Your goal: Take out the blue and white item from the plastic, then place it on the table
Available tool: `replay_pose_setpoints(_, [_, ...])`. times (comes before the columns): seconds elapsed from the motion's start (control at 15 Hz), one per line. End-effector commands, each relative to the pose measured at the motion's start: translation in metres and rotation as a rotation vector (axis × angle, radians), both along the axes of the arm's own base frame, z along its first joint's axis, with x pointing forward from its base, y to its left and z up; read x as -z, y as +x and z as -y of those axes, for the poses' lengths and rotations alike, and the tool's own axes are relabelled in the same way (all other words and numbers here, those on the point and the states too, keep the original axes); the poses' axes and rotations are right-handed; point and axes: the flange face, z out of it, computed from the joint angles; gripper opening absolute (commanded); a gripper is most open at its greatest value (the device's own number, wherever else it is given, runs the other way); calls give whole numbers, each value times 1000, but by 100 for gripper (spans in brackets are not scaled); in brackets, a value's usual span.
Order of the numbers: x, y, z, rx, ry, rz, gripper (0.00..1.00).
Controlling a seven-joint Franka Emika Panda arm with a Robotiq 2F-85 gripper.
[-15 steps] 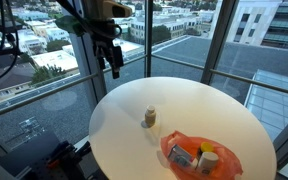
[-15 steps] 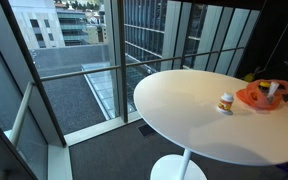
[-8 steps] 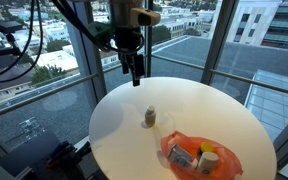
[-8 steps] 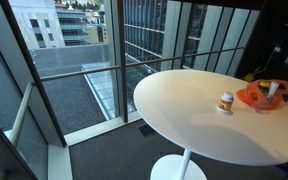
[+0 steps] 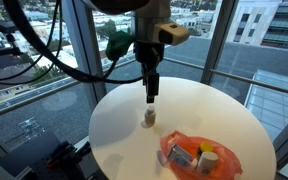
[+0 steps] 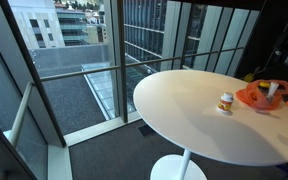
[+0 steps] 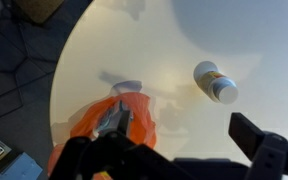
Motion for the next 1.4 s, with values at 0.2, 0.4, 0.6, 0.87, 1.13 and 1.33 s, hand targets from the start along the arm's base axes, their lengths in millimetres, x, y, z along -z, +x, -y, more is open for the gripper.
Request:
replay_pose_setpoints(0.2, [1,1,-3,-7,1,-4,100])
replay_pose_setpoints(0.4, [2,6,4,21,5,0,100])
replay_pose_setpoints(0.6, [9,11,21,69,11,8,100])
replay_pose_setpoints(0.87, [29,16,52,150,4,47,100])
replay_pose_setpoints(1.13, [59,15,95,265,-3,47,100])
replay_pose_setpoints(1.33, [81,11,127,343,-9,23,100])
